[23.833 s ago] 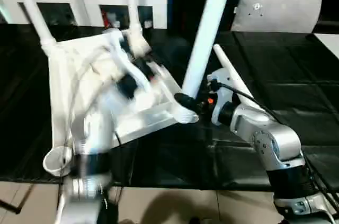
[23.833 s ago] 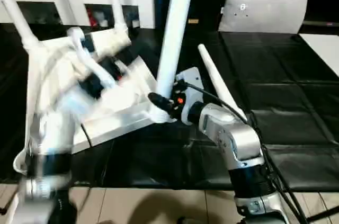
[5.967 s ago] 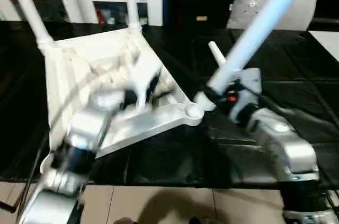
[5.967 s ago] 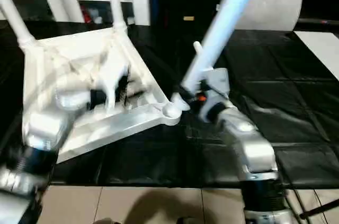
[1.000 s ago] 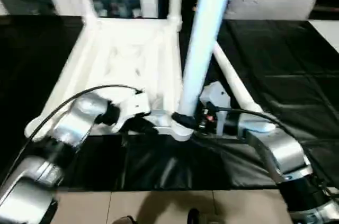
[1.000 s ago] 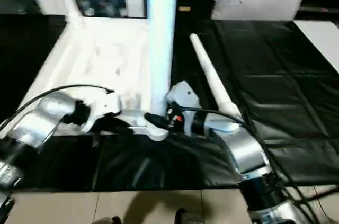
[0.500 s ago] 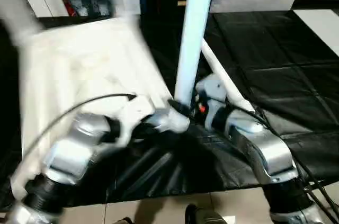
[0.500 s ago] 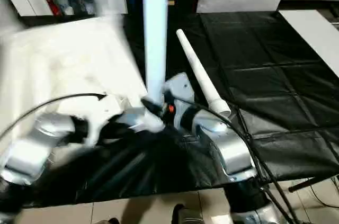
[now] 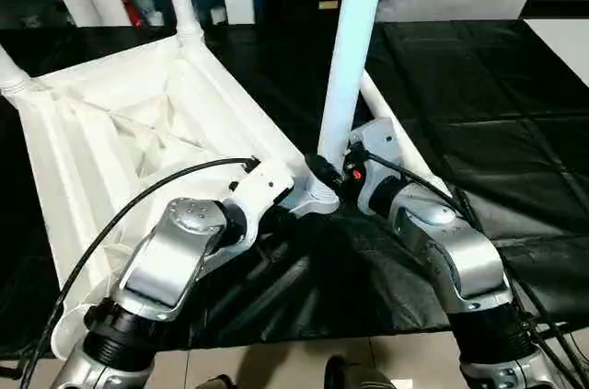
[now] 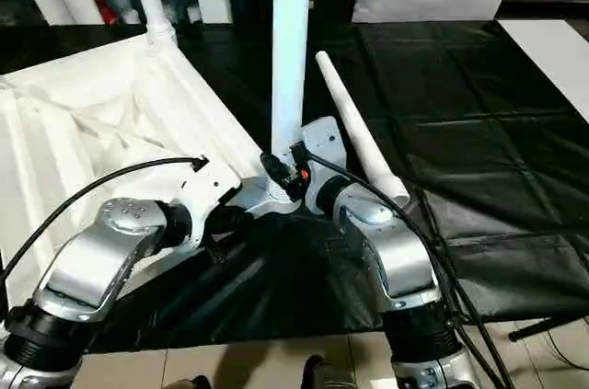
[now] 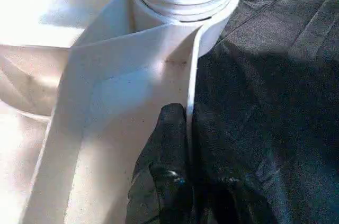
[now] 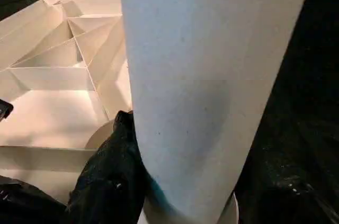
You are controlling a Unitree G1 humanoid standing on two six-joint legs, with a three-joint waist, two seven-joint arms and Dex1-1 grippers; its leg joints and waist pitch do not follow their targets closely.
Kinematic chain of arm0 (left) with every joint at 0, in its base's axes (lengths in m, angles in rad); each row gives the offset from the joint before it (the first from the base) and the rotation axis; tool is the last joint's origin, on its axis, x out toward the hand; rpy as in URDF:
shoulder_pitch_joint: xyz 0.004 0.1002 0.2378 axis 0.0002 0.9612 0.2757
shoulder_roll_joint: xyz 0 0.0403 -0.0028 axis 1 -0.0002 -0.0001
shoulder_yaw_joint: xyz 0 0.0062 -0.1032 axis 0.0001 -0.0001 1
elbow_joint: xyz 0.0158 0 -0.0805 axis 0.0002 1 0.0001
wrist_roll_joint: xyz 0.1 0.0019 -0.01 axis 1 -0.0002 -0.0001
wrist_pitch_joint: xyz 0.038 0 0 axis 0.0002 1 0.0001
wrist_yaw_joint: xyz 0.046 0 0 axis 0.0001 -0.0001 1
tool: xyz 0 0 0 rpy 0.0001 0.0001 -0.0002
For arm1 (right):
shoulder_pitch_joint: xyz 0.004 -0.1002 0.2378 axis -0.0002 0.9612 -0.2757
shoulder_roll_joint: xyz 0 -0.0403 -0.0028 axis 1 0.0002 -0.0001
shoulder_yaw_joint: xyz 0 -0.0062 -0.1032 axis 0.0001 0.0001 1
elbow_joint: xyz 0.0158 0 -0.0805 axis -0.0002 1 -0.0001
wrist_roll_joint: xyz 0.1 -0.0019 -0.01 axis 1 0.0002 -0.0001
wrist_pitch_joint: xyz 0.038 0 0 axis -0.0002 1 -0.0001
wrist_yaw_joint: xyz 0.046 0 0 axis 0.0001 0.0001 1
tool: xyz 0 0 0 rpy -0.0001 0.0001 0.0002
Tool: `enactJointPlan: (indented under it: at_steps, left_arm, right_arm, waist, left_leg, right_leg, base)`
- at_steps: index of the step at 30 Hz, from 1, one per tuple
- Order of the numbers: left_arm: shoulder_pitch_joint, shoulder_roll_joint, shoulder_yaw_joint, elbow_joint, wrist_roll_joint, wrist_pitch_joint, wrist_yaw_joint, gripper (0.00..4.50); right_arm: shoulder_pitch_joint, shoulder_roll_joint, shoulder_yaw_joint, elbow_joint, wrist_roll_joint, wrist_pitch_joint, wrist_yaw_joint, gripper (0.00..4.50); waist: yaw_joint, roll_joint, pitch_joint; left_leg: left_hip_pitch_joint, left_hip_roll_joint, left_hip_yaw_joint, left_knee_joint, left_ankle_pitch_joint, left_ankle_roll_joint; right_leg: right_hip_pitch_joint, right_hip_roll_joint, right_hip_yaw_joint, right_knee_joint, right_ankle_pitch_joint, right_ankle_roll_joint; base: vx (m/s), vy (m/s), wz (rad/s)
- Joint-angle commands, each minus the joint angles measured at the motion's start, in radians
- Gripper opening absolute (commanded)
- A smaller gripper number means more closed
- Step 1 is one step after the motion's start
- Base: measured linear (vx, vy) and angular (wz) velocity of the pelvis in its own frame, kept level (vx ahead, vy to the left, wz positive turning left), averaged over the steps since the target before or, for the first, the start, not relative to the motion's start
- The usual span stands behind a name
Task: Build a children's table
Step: Insert table leg to table base
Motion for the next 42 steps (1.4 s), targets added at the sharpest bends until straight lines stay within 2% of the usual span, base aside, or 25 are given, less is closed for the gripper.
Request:
enactJointPlan:
  at_steps: [1,4,6,8,14,19,21,26,27,28,34,35,36,38,40,41,42]
  left_arm:
    - [-0.053,-0.001,0.040,-0.028,0.010,-0.028,0.049,0.00]
    - [-0.052,0.001,0.037,-0.028,0.002,-0.028,0.057,0.00]
    - [-0.051,-0.001,0.039,-0.022,-0.005,-0.038,0.064,0.00]
    - [-0.049,-0.010,0.051,-0.015,-0.013,-0.055,0.073,0.00]
    - [-0.047,-0.006,0.065,0.003,-0.021,-0.078,0.075,0.00]
    - [-0.055,0.011,0.062,0.031,-0.034,-0.112,0.075,0.00]
    - [-0.059,0.016,0.058,0.039,-0.037,-0.126,0.069,0.00]
    - [-0.063,0.022,0.051,0.049,-0.040,-0.145,0.061,0.00]
    - [-0.065,0.025,0.047,0.055,-0.042,-0.157,0.058,0.00]
    - [-0.066,0.030,0.042,0.062,-0.045,-0.170,0.054,0.00]
    - [-0.073,0.052,0.025,0.078,-0.058,-0.211,0.038,0.00]
    - [-0.074,0.055,0.022,0.078,-0.060,-0.218,0.033,0.00]
    - [-0.074,0.057,0.019,0.075,-0.063,-0.221,0.028,0.00]
    - [-0.073,0.058,0.015,0.071,-0.067,-0.223,0.023,0.00]
    - [-0.069,0.060,0.008,0.069,-0.071,-0.230,0.018,0.00]
    - [-0.068,0.061,0.006,0.069,-0.072,-0.232,0.017,0.00]
    - [-0.068,0.062,0.004,0.070,-0.075,-0.235,0.018,0.00]
  right_arm:
    - [0.098,-0.015,0.078,0.102,-0.016,0.107,0.023,1.88]
    - [0.102,-0.023,0.081,0.106,-0.020,0.102,0.034,1.88]
    - [0.105,-0.030,0.075,0.118,-0.021,0.090,0.041,1.88]
    - [0.110,-0.038,0.071,0.137,-0.024,0.066,0.051,1.88]
    - [0.137,-0.055,0.056,0.138,-0.015,0.049,0.061,1.88]
    - [0.163,-0.073,0.045,0.097,0.011,0.049,0.089,1.88]
    - [0.163,-0.077,0.043,0.102,0.010,0.042,0.095,1.88]
    - [0.154,-0.079,0.040,0.125,0.004,0.023,0.100,1.88]
    - [0.148,-0.080,0.038,0.136,0.004,0.014,0.104,1.88]
    - [0.144,-0.082,0.038,0.142,0.007,0.010,0.108,1.88]
    - [0.135,-0.086,0.041,0.149,0.013,-0.007,0.118,1.88]
    - [0.132,-0.087,0.041,0.151,0.014,-0.008,0.121,2.23]
    - [0.127,-0.087,0.039,0.153,0.015,-0.009,0.123,2.23]
    - [0.119,-0.088,0.036,0.159,0.016,-0.011,0.126,2.61]
    - [0.098,-0.088,0.031,0.172,0.016,-0.018,0.132,2.67]
    - [0.090,-0.088,0.029,0.175,0.017,-0.019,0.133,2.67]
    - [0.084,-0.089,0.028,0.176,0.018,-0.019,0.134,2.93]
  waist:
    - [0.010,0.011,-0.066]
    - [0.011,0.011,-0.067]
    - [0.013,0.003,-0.068]
    - [0.016,0.006,-0.067]
    - [0.024,0.005,-0.070]
    - [0.029,0.008,-0.078]
    - [0.029,0.007,-0.082]
    - [0.031,0.007,-0.082]
    - [0.031,0.005,-0.086]
    - [0.030,0.007,-0.086]
    - [0.031,0.004,-0.093]
    - [0.031,0.005,-0.092]
    - [0.032,0.004,-0.093]
    - [0.031,0.004,-0.093]
    - [0.031,0.004,-0.095]
    - [0.030,-0.002,-0.099]
    - [0.029,-0.001,-0.100]
  left_leg:
    - [-0.006,0.014,0.003,-0.046,-0.121,0.053]
    - [-0.006,0.013,0.005,-0.043,-0.113,0.060]
    - [-0.008,0.011,0.005,-0.040,-0.114,0.063]
    - [-0.006,0.012,0.006,-0.039,-0.125,0.063]
    - [-0.004,0.011,0.004,-0.039,-0.154,0.056]
    - [-0.004,0.011,0.003,-0.035,-0.129,0.060]
    - [-0.006,0.010,0.003,-0.033,-0.116,0.066]
    - [-0.006,0.010,0.004,-0.031,-0.137,0.066]
    - [-0.006,0.009,0.004,-0.029,-0.135,0.066]
    - [-0.006,0.009,0.003,-0.029,-0.133,0.066]
    - [-0.006,0.008,0.002,-0.027,-0.145,0.062]
    - [-0.007,0.008,0.002,-0.026,-0.148,0.061]
    - [-0.007,0.008,0.003,-0.025,-0.147,0.061]
    - [-0.007,0.007,0.003,-0.025,-0.149,0.060]
    - [-0.009,0.007,0.002,-0.023,-0.145,0.061]
    - [-0.012,0.006,0.003,-0.021,-0.131,0.064]
    - [-0.013,0.007,0.001,-0.021,-0.125,0.063]
  right_leg:
    - [0.062,-0.049,0.048,-0.042,-0.187,-0.224]
    - [0.063,-0.049,0.050,-0.039,-0.168,-0.235]
    - [0.065,-0.050,0.051,-0.038,-0.179,-0.233]
    - [0.062,-0.050,0.051,-0.040,-0.209,-0.226]
    - [0.061,-0.049,0.049,-0.045,-0.270,-0.196]
    - [0.064,-0.047,0.048,-0.038,-0.212,-0.208]
    - [0.067,-0.047,0.048,-0.034,-0.183,-0.218]
    - [0.066,-0.048,0.048,-0.038,-0.239,-0.210]
    - [0.066,-0.049,0.048,-0.037,-0.245,-0.207]
    - [0.066,-0.049,0.048,-0.037,-0.245,-0.207]
    - [0.065,-0.046,0.047,-0.037,-0.266,-0.193]
    - [0.065,-0.047,0.047,-0.036,-0.271,-0.191]
    - [0.065,-0.048,0.047,-0.035,-0.271,-0.190]
    - [0.065,-0.047,0.047,-0.036,-0.276,-0.190]
    - [0.066,-0.046,0.047,-0.035,-0.274,-0.193]
    - [0.069,-0.047,0.048,-0.032,-0.257,-0.196]
    - [0.070,-0.048,0.047,-0.028,-0.252,-0.197]
  base:
    - [0.000,0.000,0.00]
    - [0.000,0.000,0.00]
    - [0.000,0.000,0.00]
    - [0.000,0.000,0.00]
    - [0.000,0.000,0.00]
    - [0.000,0.000,0.00]
    - [0.000,0.000,0.00]
    - [0.000,0.000,0.00]
    - [0.000,0.000,0.00]
    - [0.000,0.000,0.00]
    - [0.000,0.000,0.00]
    - [0.000,0.000,0.00]
    - [0.000,0.000,0.00]
    - [0.000,0.000,0.00]
    - [0.000,0.000,0.00]
    - [0.000,0.000,0.00]
    - [0.000,0.000,0.00]
